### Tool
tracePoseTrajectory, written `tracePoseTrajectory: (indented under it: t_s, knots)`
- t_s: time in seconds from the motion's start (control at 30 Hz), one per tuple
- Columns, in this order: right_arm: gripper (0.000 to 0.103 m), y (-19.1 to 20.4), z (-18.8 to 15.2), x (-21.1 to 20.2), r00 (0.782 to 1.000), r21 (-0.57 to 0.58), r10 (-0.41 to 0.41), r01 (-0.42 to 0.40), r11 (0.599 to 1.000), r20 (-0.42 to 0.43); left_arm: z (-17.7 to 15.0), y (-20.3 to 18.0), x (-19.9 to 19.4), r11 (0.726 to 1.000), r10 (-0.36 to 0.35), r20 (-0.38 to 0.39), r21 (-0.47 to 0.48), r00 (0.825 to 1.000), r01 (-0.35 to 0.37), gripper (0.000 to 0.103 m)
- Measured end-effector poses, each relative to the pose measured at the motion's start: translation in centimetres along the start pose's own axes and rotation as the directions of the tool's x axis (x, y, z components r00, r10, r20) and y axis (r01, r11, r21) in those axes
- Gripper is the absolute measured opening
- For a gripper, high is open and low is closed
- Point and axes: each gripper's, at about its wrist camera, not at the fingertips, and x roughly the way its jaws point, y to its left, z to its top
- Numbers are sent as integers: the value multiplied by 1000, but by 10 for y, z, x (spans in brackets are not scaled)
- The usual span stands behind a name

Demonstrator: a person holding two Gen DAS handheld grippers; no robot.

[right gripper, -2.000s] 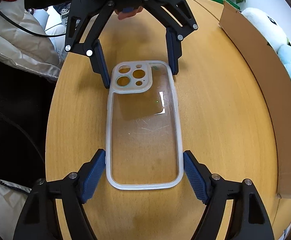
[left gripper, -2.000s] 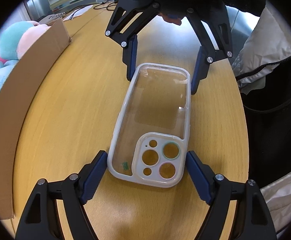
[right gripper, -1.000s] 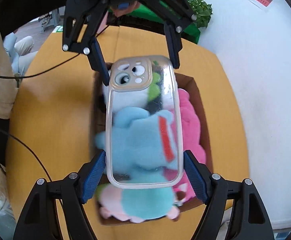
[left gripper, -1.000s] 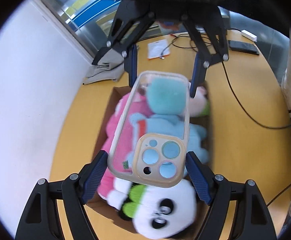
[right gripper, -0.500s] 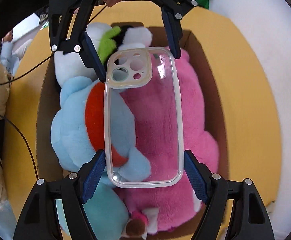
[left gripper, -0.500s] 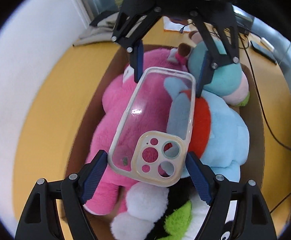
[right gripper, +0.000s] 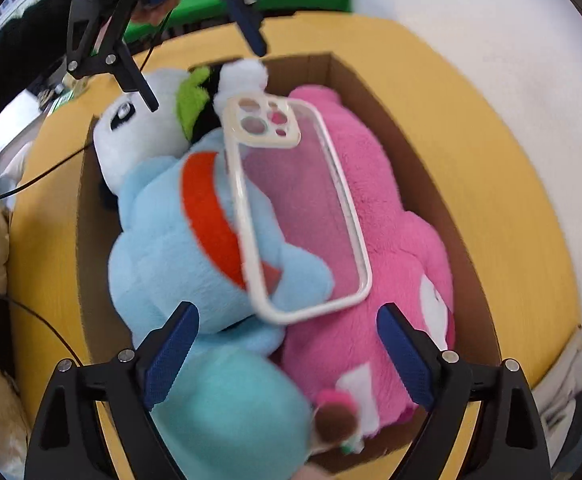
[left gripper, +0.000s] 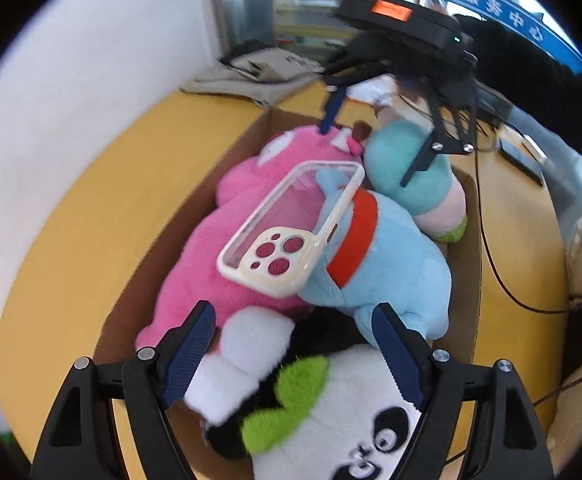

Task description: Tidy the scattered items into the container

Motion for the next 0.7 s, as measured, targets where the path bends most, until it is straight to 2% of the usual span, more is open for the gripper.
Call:
tracePoseTrajectory:
  t_s: [0.03,0.07,0.1,0.13,0.2,0.27,0.3,0.37,0.4,0.43,0.5,0.57,0.6,0.63,0.7]
  knots:
    - [96,6,-9,-13,996,60,-69,65,996,59,-6,-3,-10,999,39,31,-26,999,-38,81]
    - [98,11,-22,-25,982,136,-145,128,982,122,-13,-10,-21,995,84,64,-61,994,-80,81]
    - [103,18,-36,-36,961,219,-209,168,961,179,-21,-18,-31,986,136,94,-106,986,-126,81]
    - [103,27,-48,-45,942,296,-257,188,936,214,-28,-28,-40,971,193,119,-165,974,-172,81]
    - [103,47,-72,-50,908,455,-356,227,861,221,-39,-50,-56,938,273,168,-264,947,-223,81]
    - [103,72,-85,-49,873,587,-448,262,766,195,-53,-73,-67,903,344,211,-343,915,-260,83]
    - [103,86,-88,-49,859,629,-474,262,732,194,-59,-88,-69,881,381,225,-385,897,-277,84]
    - [103,114,-95,-50,841,691,-500,236,683,207,-66,-104,-72,840,436,217,-446,873,-309,84]
    - [103,127,-96,-47,836,716,-512,235,657,195,-70,-117,-70,819,458,206,-477,865,-320,84]
    - [103,141,-96,-44,837,739,-521,242,629,169,-68,-126,-67,810,465,199,-490,862,-324,84]
    - [103,156,-97,-33,839,781,-536,272,562,94,-72,-147,-62,778,493,178,-528,852,-340,84]
    - [103,176,-99,-32,812,812,-582,311,493,42,-80,-168,-62,741,512,184,-588,839,-323,84]
    - [103,184,-101,-31,810,821,-586,311,479,35,-84,-177,-62,716,513,187,-632,838,-298,84]
    - [103,192,-101,-29,818,821,-574,304,483,35,-86,-186,-59,697,513,193,-662,836,-276,84]
    - [103,206,-104,-34,819,820,-574,314,478,21,-92,-200,-62,667,534,203,-698,820,-261,84]
